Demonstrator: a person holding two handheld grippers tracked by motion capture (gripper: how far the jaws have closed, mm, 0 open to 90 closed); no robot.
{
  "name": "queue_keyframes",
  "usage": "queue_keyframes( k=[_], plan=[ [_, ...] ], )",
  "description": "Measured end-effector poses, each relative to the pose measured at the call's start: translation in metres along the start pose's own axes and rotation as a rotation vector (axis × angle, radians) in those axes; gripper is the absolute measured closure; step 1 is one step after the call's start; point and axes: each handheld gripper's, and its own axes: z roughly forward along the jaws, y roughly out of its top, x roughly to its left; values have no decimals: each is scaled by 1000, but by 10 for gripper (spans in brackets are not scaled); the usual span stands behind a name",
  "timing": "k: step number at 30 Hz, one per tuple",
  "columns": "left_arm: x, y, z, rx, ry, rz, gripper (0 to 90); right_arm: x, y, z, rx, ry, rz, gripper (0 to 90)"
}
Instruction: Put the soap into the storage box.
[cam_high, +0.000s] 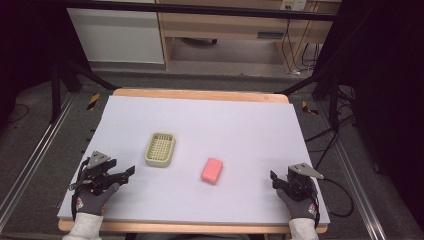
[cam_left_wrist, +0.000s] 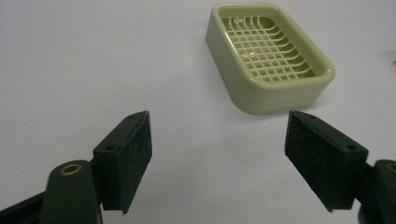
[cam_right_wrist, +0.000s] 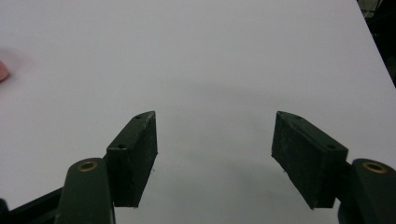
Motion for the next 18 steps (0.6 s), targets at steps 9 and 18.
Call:
queue_keyframes(
  k=[9,18],
  plan=[
    [-5,4,-1,-12,-11,-15,258,0,0,0,-2,1,3,317],
    [-17,12,-3,-21,-29,8,270,-1,-1,-2,-8,-1,6,319]
  ],
)
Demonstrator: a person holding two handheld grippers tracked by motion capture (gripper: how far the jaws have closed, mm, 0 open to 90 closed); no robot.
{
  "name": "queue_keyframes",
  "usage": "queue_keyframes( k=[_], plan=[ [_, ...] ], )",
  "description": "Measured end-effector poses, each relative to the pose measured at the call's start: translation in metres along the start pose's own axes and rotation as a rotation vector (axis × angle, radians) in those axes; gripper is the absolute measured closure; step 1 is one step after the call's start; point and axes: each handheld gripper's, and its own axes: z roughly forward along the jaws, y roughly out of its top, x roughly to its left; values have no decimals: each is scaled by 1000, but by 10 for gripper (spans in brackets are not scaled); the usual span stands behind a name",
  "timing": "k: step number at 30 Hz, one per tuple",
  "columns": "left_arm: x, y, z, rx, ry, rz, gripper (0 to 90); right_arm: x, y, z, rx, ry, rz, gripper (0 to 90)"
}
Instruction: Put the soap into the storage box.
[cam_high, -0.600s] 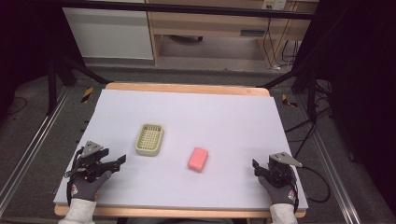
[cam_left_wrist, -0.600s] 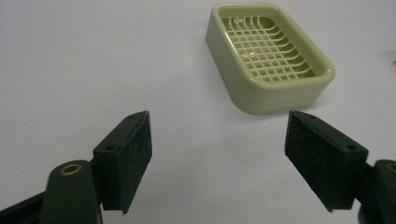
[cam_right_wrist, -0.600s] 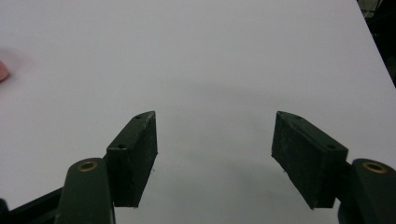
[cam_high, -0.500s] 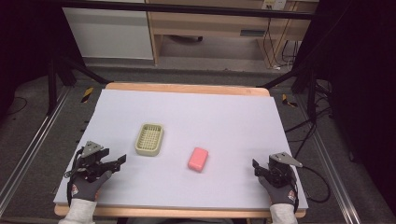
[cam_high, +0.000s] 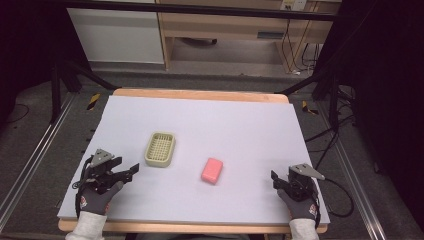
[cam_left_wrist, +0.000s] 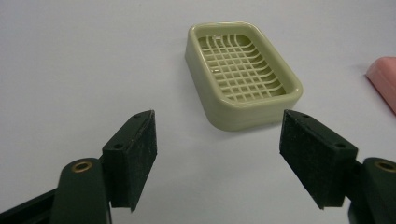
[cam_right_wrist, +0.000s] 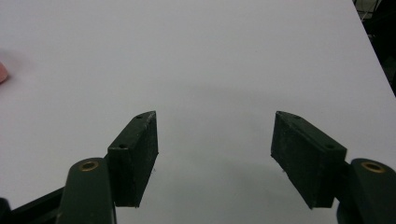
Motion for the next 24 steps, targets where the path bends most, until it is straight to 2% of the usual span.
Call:
queue_keyframes(
  k=[10,21,24],
  plan=[
    [-13,6,0,-6,-20,29,262,-1,0,-1,-2,-6,-3,319],
    [-30,26,1,-31,-57,61,252,1,0,-1,-3,5,-6,316],
    [-30,32,2,-39,-60,64,251,1,0,-2,-2,14,-1,316]
  ],
)
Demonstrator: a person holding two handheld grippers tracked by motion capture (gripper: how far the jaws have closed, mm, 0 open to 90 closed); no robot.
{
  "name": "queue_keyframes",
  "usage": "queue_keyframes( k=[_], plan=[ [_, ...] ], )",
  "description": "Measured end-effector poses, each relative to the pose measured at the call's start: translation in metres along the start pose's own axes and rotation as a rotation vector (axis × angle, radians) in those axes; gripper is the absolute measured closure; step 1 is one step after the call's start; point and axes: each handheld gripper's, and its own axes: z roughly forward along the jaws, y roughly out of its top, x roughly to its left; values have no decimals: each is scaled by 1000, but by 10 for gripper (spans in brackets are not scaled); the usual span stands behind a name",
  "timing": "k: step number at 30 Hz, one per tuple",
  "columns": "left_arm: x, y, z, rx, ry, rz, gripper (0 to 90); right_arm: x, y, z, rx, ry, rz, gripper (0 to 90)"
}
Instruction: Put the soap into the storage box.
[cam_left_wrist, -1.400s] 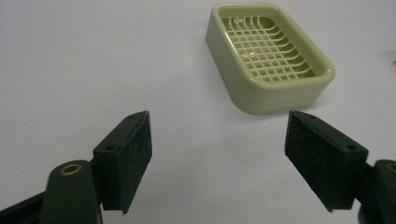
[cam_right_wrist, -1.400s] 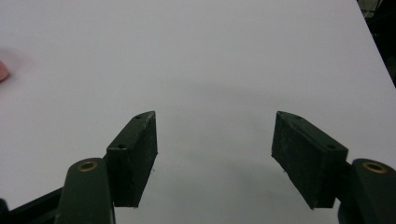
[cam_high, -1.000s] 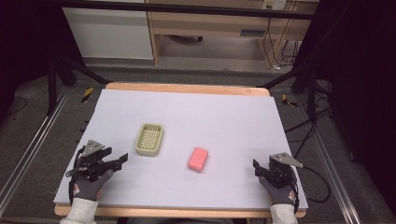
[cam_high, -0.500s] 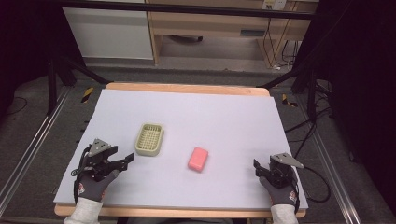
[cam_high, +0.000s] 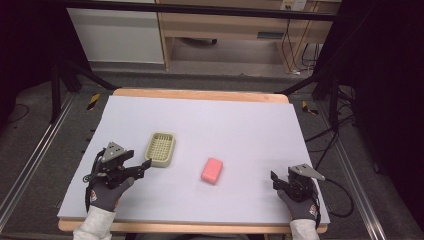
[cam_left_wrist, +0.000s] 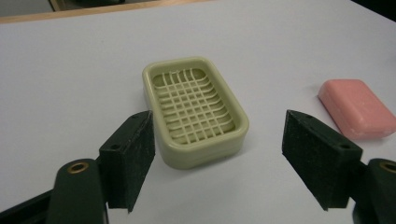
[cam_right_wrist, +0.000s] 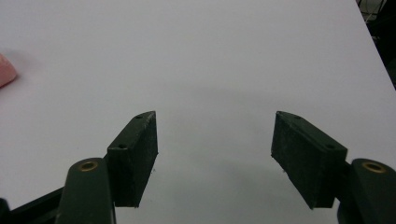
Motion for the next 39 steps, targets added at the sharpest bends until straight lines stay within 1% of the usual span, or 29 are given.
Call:
queue_keyframes(
  k=[4,5,7,8,11,12,14,15,17,18,20,21,27,28,33,35,37,39],
  plan=[
    [-1,4,6,9,-6,-2,251,-1,1,-1,-4,1,3,319],
    [-3,9,10,24,-2,8,250,-1,1,-1,-2,1,3,319],
    [-7,12,13,22,-11,14,248,0,0,-1,2,-1,2,320],
    [-7,12,13,22,-11,14,246,0,0,-1,2,-1,2,320],
    [-17,17,19,23,-25,30,243,0,2,-4,-9,0,3,320],
    [-17,17,19,23,-25,30,242,0,2,-4,-9,0,3,320],
    [-24,21,24,24,-38,37,240,-1,1,-3,-4,0,0,322],
    [-24,21,24,24,-38,37,239,-1,1,-3,-4,0,0,322],
    [-32,25,30,17,-49,44,238,0,2,-3,-3,6,3,323],
    [-32,25,30,17,-49,44,237,0,2,-3,-3,6,3,323],
    [-38,28,36,20,-43,56,236,0,2,-4,-3,9,2,324],
    [-38,28,36,20,-43,56,235,0,2,-4,-3,9,2,324],
    [-54,32,47,20,-66,71,230,1,2,-3,-4,10,-1,325],
    [-54,32,47,20,-66,71,229,1,2,-3,-4,10,-1,325],
    [-62,35,53,23,-75,78,227,0,2,-4,-13,16,2,322],
    [-65,36,56,28,-81,77,228,0,2,-3,-6,16,2,319],
    [-67,36,58,32,-82,81,228,1,1,-3,-5,14,0,318],
    [-71,36,62,37,-85,90,227,2,2,-4,-11,18,-2,317]
  ],
)
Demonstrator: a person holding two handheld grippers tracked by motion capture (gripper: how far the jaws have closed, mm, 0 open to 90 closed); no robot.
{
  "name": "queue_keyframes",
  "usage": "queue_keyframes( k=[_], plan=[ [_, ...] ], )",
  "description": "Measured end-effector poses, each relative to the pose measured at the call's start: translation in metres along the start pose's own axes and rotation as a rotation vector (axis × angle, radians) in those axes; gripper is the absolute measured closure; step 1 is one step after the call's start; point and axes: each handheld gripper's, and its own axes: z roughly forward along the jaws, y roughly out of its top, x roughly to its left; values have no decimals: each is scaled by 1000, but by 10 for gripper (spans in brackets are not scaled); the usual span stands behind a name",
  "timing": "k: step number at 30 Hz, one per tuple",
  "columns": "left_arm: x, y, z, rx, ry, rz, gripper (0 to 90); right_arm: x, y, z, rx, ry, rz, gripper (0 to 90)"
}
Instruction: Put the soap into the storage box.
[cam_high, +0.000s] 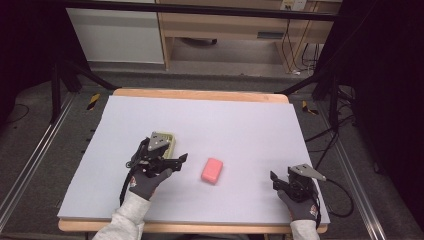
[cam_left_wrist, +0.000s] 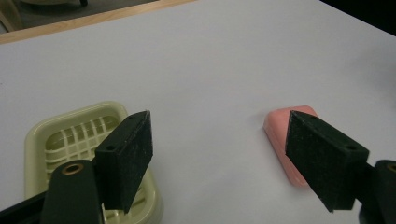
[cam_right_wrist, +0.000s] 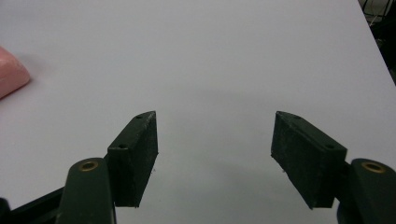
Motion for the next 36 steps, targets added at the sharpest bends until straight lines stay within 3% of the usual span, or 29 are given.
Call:
queue_keyframes(
  k=[36],
  plan=[
    [-42,5,47,85,-36,81,199,1,-1,0,8,5,-1,312]
  ],
)
